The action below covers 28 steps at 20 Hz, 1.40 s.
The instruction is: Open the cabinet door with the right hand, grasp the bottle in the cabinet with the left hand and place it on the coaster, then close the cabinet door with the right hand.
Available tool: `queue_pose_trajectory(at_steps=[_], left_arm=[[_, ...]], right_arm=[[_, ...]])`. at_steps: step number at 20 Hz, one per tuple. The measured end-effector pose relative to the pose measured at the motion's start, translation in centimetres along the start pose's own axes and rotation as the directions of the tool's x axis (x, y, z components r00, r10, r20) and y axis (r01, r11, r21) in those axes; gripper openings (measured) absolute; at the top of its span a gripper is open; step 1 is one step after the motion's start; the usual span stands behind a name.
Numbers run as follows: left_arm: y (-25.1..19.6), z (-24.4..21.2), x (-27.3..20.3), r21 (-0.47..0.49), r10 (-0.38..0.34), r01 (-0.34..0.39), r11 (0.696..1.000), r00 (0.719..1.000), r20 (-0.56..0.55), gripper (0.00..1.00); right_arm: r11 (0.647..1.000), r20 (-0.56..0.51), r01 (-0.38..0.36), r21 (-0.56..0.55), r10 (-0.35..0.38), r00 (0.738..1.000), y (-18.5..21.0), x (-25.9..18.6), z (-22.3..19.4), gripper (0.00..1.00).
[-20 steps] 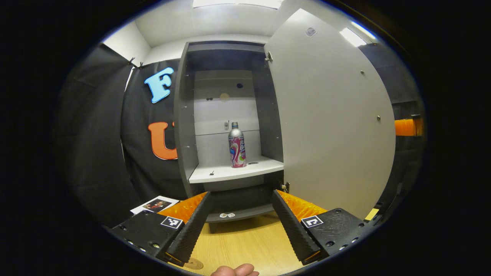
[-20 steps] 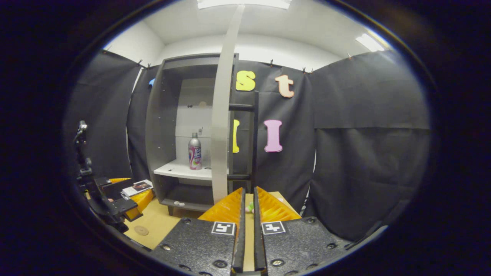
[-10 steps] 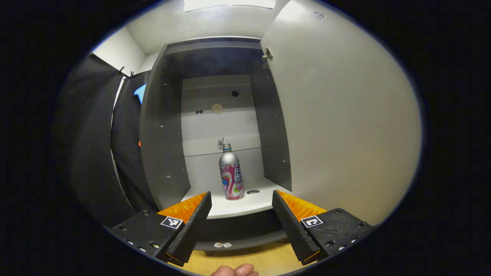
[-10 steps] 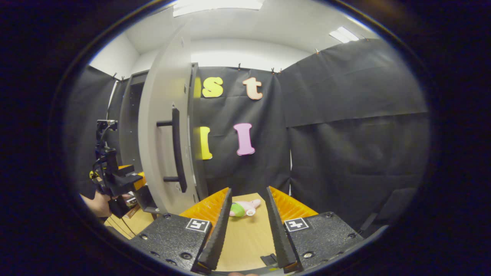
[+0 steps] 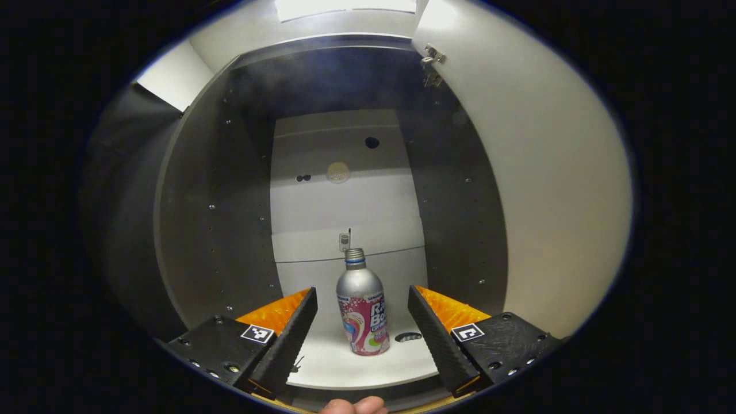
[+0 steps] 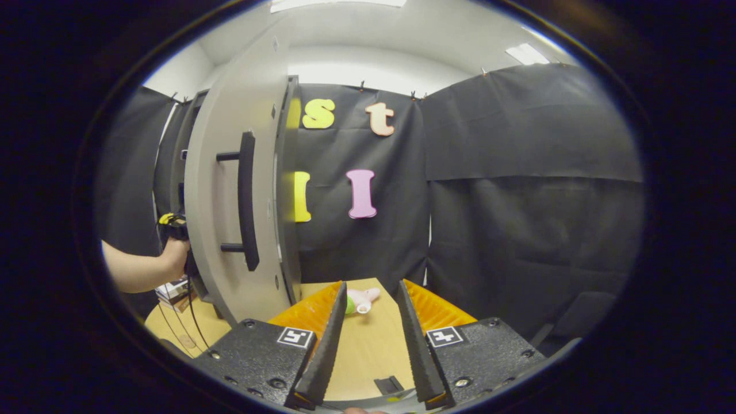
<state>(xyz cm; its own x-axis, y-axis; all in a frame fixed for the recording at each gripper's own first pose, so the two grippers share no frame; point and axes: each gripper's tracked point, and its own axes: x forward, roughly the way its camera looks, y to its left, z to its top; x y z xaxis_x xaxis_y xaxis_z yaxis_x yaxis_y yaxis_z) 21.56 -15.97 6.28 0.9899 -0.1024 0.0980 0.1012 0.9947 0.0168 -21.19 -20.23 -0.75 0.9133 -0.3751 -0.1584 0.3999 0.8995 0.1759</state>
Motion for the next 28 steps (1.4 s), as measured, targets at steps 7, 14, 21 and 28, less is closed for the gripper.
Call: queue_pose_trajectory(at_steps=[7,14,21,28], left_arm=[[0.9,-3.1,4.8,-0.019,0.028,-0.029,0.999,0.998,-0.061,0.96],[0.3,-5.7,6.9,-0.038,0.012,-0.016,0.999,0.994,-0.107,0.96],[0.3,-6.9,8.5,-0.064,0.016,-0.025,0.998,0.991,-0.134,0.77],[0.9,-4.7,6.5,-0.060,0.032,-0.039,0.997,0.993,-0.117,0.75]], right_arm=[[0.999,-0.012,-0.005,-0.048,0.004,1.000,1.9,0.6,0.0,0.57],[0.997,-0.021,-0.021,-0.068,0.020,1.000,3.4,1.9,0.0,0.58],[0.996,-0.047,-0.041,-0.075,0.038,0.998,4.1,2.3,-0.4,0.58],[0.996,-0.057,-0.065,-0.065,0.061,0.997,4.2,2.2,-0.6,0.58]])
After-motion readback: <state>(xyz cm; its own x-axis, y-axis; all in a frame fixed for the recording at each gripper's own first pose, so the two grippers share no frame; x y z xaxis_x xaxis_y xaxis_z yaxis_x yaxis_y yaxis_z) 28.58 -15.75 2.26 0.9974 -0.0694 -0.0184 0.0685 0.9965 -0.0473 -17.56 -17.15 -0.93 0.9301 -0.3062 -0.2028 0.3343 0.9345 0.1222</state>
